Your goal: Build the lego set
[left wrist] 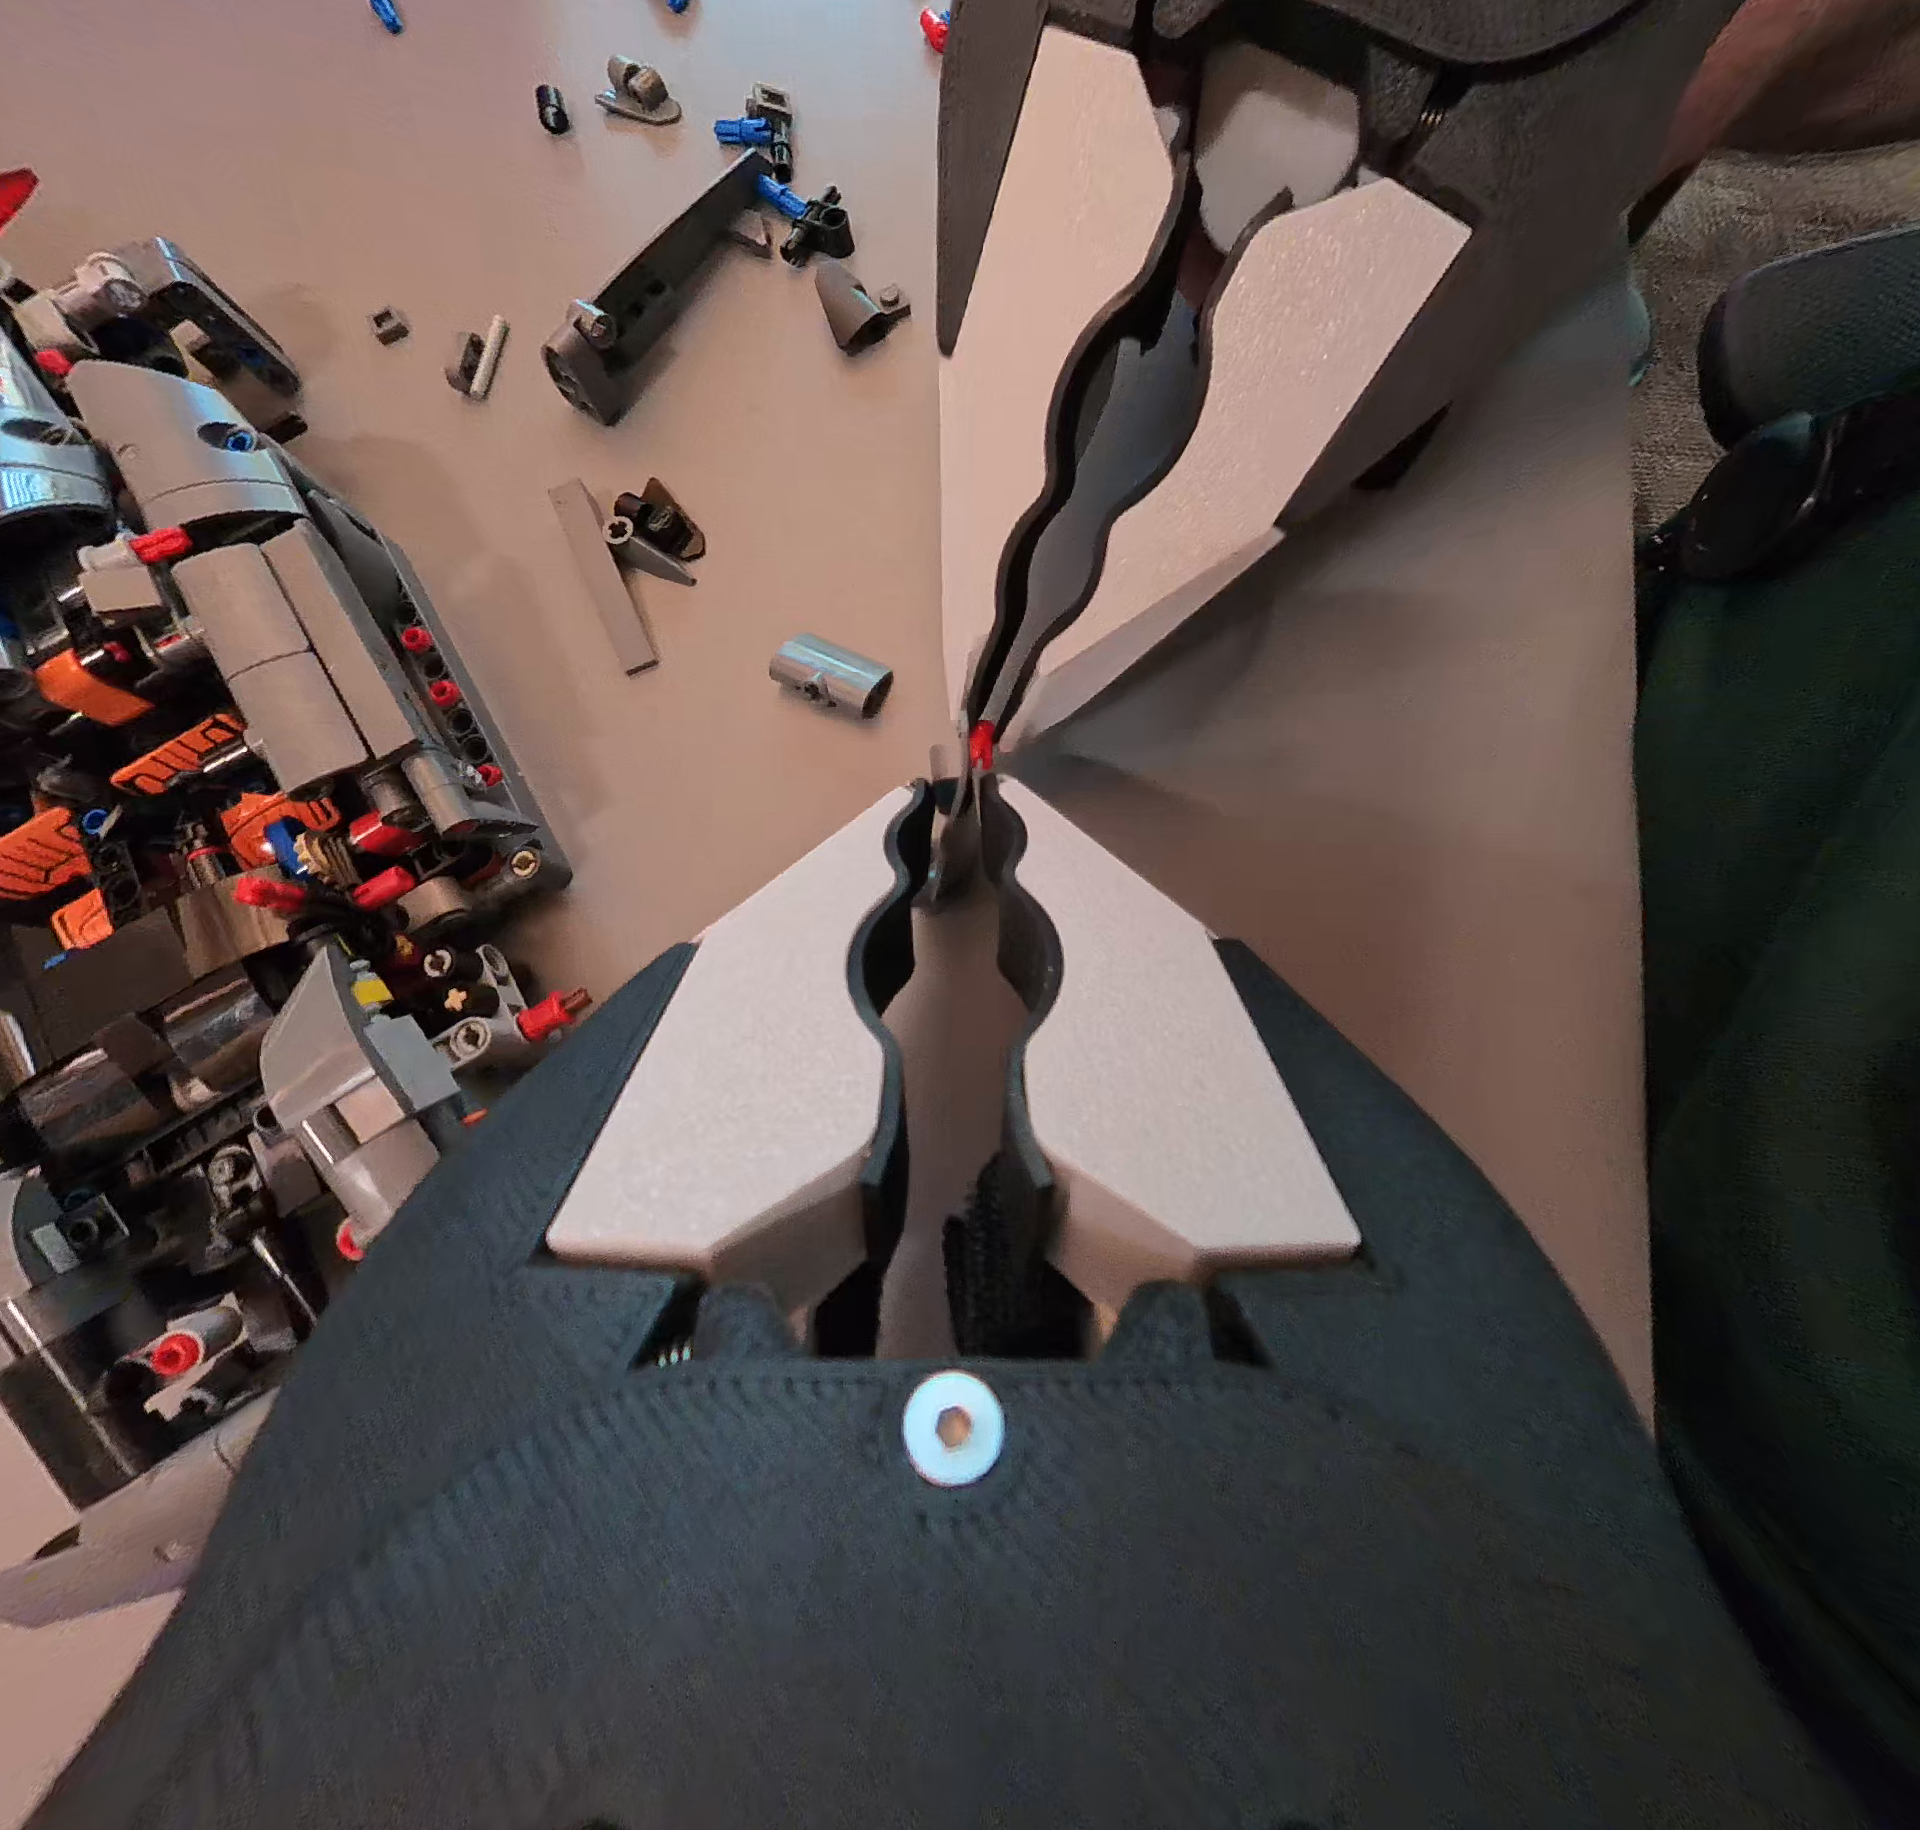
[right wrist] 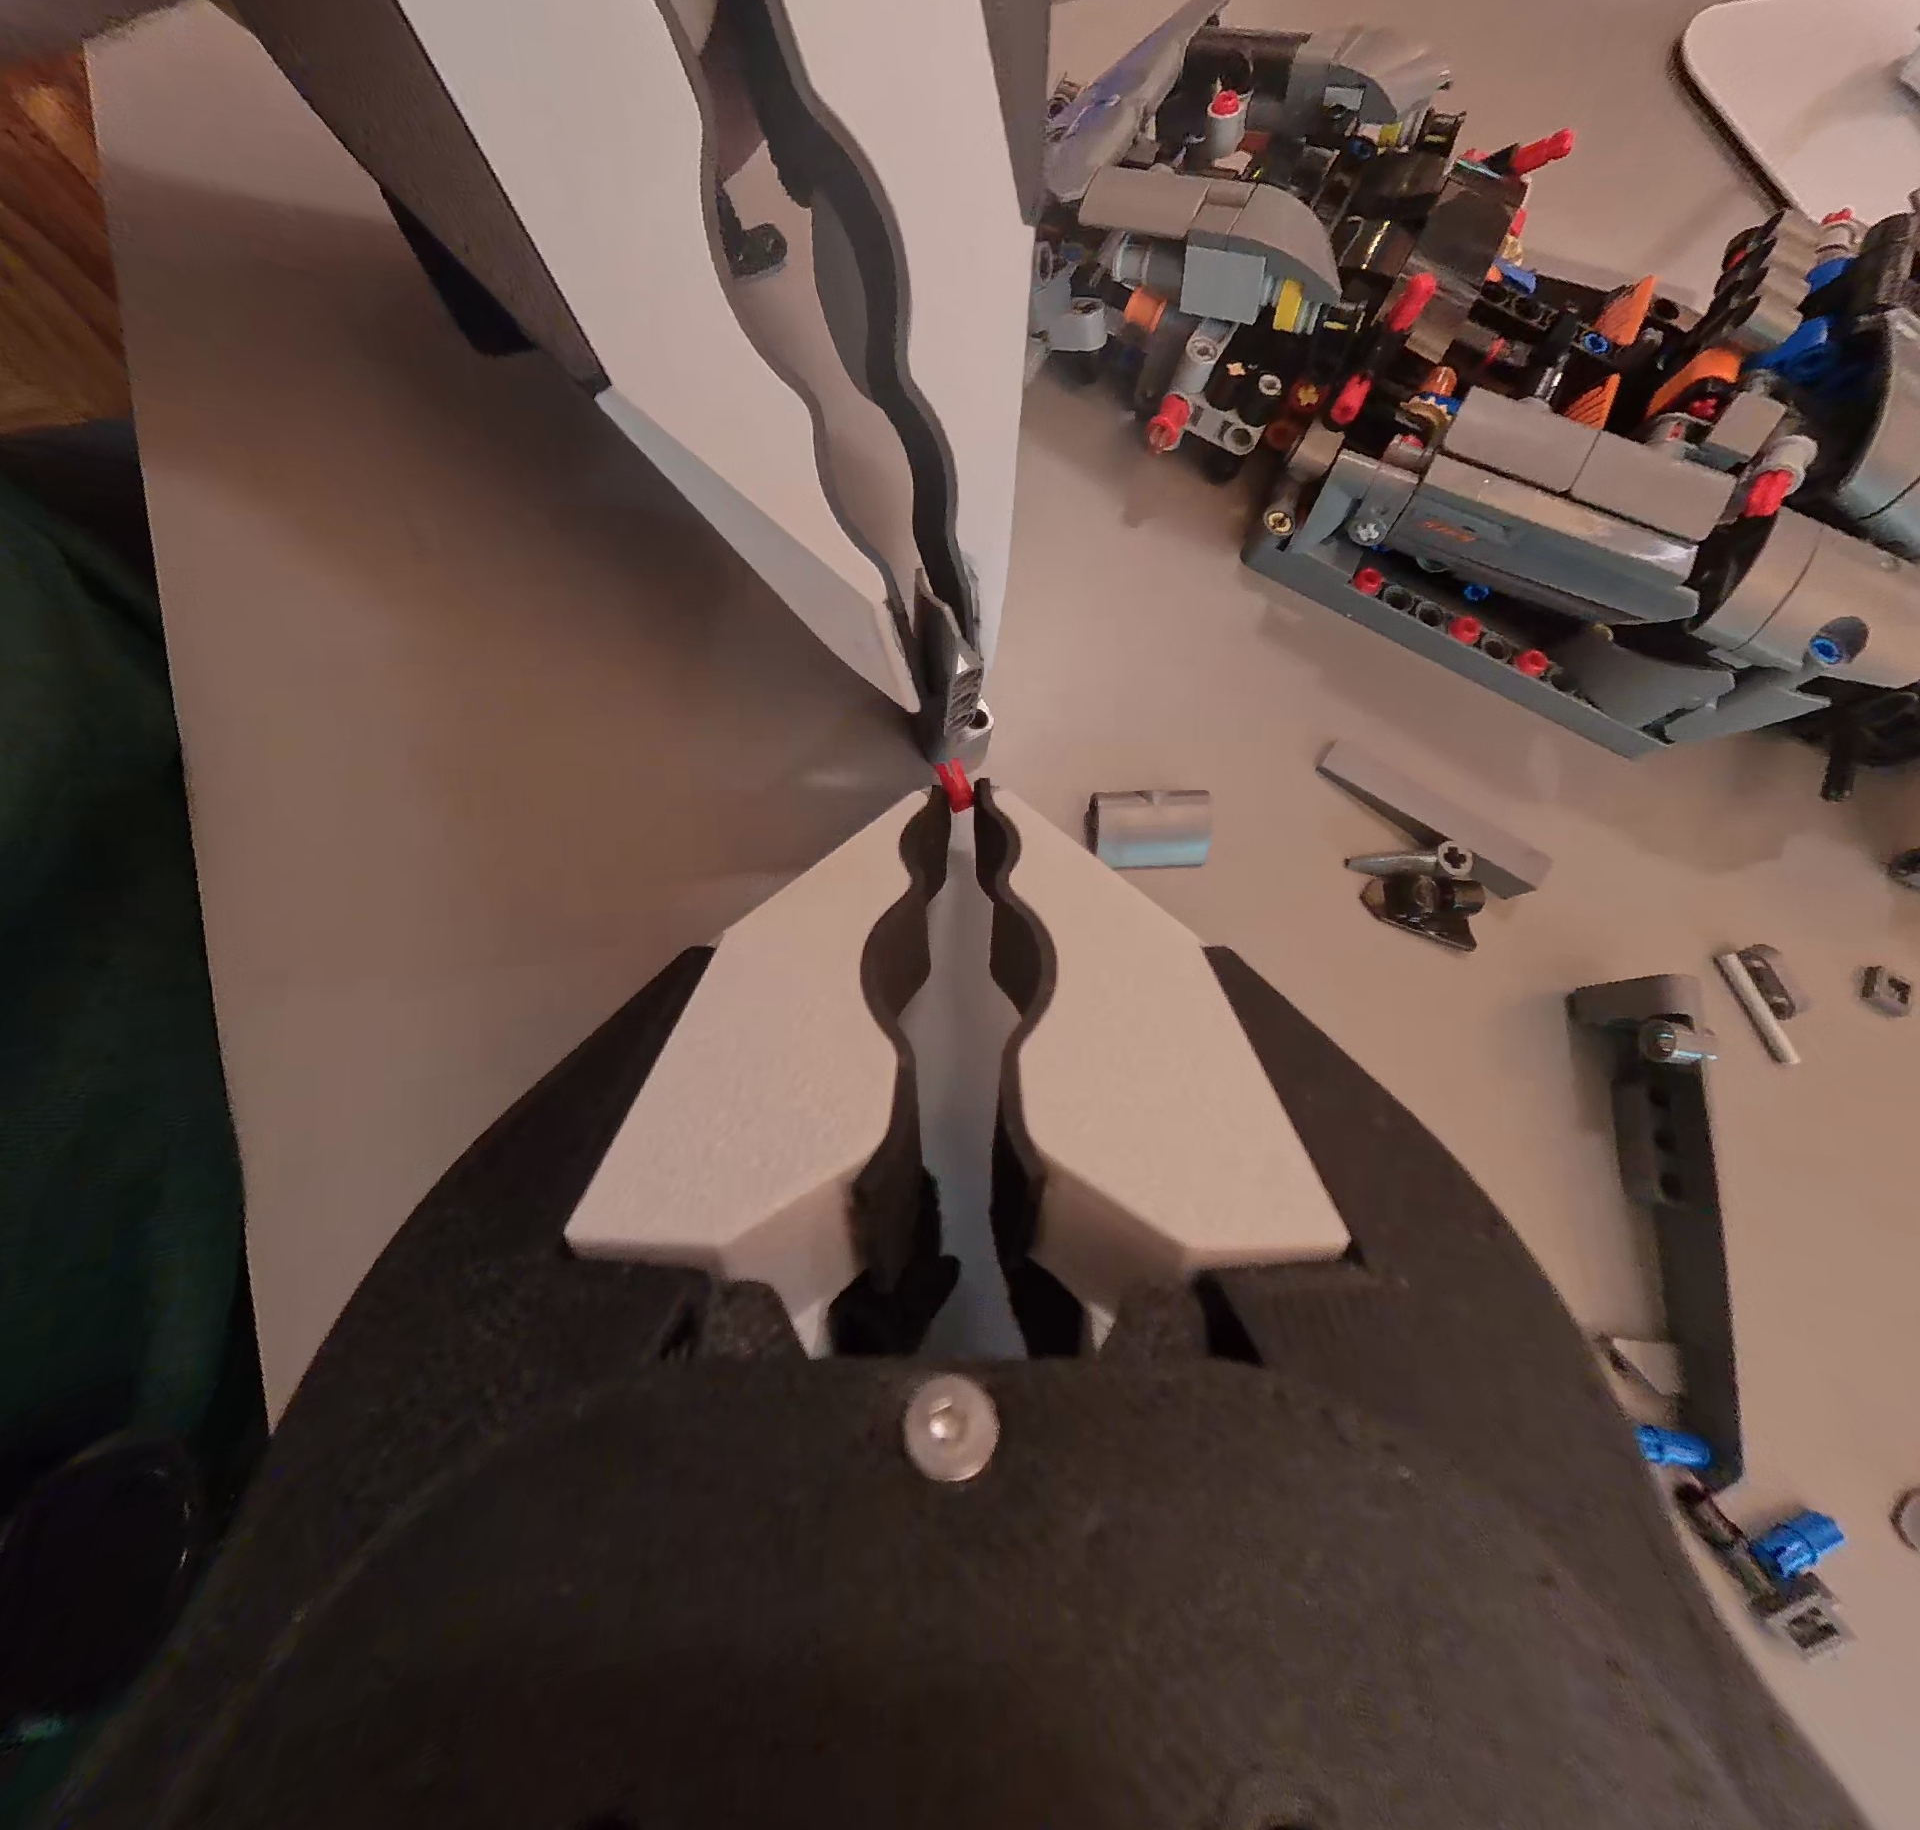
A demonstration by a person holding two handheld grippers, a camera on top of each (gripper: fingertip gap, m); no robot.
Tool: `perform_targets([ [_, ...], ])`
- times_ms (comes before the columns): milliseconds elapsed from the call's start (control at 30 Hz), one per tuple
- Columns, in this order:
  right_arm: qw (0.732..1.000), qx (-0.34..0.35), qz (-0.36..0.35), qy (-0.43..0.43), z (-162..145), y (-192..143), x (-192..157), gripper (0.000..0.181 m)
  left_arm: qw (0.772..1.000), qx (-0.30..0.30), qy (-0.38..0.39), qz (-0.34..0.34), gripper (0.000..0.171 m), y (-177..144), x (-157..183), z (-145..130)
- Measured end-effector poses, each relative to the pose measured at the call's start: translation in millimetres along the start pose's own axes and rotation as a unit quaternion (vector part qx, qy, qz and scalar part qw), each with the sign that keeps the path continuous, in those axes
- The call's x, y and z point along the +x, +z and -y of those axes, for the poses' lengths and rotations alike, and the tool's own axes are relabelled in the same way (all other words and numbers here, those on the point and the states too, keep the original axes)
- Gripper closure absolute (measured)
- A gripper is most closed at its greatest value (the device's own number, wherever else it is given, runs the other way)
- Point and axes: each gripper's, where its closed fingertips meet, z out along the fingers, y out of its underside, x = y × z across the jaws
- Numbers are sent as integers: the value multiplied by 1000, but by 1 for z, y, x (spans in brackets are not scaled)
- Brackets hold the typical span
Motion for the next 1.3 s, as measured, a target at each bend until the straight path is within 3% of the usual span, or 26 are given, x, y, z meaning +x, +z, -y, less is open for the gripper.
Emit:
perform_targets([
  [533,993,9,-81,-85,15,-7,6,179,1000,8,17,24,167,0,0,0],
  [1300,984,-10,-117,-137,15,-13,8,179,998,-25,38,37,167,4,-1,4],
])
